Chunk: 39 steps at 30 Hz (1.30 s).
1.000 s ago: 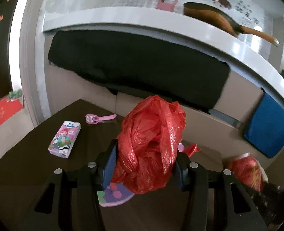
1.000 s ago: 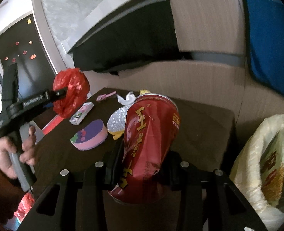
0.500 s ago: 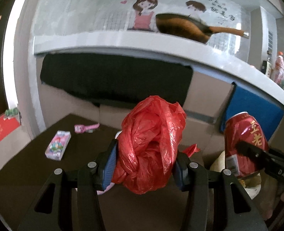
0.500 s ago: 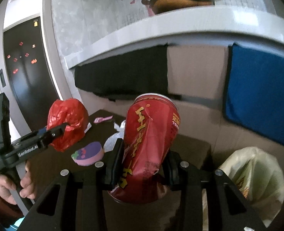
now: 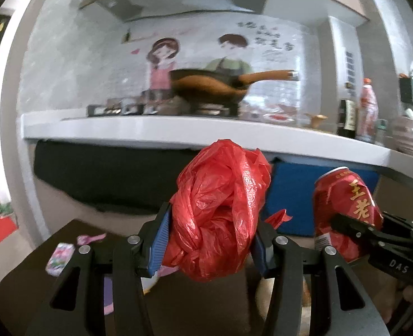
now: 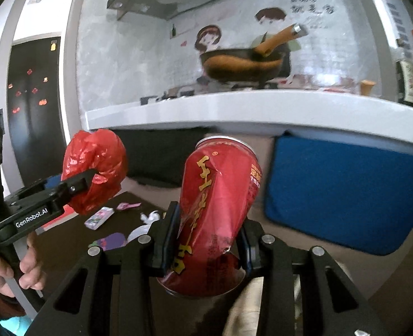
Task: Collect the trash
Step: 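Lift and carry the red bag and red can over the bin with both tools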
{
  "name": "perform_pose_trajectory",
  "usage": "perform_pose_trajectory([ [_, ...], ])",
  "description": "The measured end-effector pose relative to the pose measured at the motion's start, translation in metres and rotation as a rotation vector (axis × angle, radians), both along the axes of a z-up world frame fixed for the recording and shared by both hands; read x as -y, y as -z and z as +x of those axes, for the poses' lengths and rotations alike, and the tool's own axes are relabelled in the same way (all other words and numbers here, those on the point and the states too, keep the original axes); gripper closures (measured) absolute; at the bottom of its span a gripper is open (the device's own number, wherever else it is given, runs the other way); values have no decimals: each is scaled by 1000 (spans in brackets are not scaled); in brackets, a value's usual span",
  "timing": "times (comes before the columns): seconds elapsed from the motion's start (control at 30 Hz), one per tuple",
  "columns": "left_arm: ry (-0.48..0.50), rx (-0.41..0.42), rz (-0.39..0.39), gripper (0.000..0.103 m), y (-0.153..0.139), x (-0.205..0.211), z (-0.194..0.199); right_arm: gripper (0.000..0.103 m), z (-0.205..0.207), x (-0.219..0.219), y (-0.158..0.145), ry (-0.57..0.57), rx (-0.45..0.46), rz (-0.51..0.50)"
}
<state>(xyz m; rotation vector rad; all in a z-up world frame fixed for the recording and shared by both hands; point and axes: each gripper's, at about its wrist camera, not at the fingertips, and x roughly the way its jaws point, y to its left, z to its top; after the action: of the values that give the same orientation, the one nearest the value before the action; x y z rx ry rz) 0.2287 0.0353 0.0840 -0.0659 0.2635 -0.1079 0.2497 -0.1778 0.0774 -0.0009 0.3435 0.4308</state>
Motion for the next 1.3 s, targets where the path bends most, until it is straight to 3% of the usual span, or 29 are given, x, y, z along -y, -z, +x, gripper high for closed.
perform_pose_trajectory([
  [0.37,107,48,38,52,-10,87,2,68,-18,75,-15,118,44,-20],
  [0.7,201,-1,51,52,4,144,14,68,-24,123,-3,194,34,-2],
  [0.97,231,-71,49,52,26,161,27,68,-22,141,7,223,18,12],
  [1.3,224,-144,33,52,52,153,44,72,-5,143,26,221,-33,22],
])
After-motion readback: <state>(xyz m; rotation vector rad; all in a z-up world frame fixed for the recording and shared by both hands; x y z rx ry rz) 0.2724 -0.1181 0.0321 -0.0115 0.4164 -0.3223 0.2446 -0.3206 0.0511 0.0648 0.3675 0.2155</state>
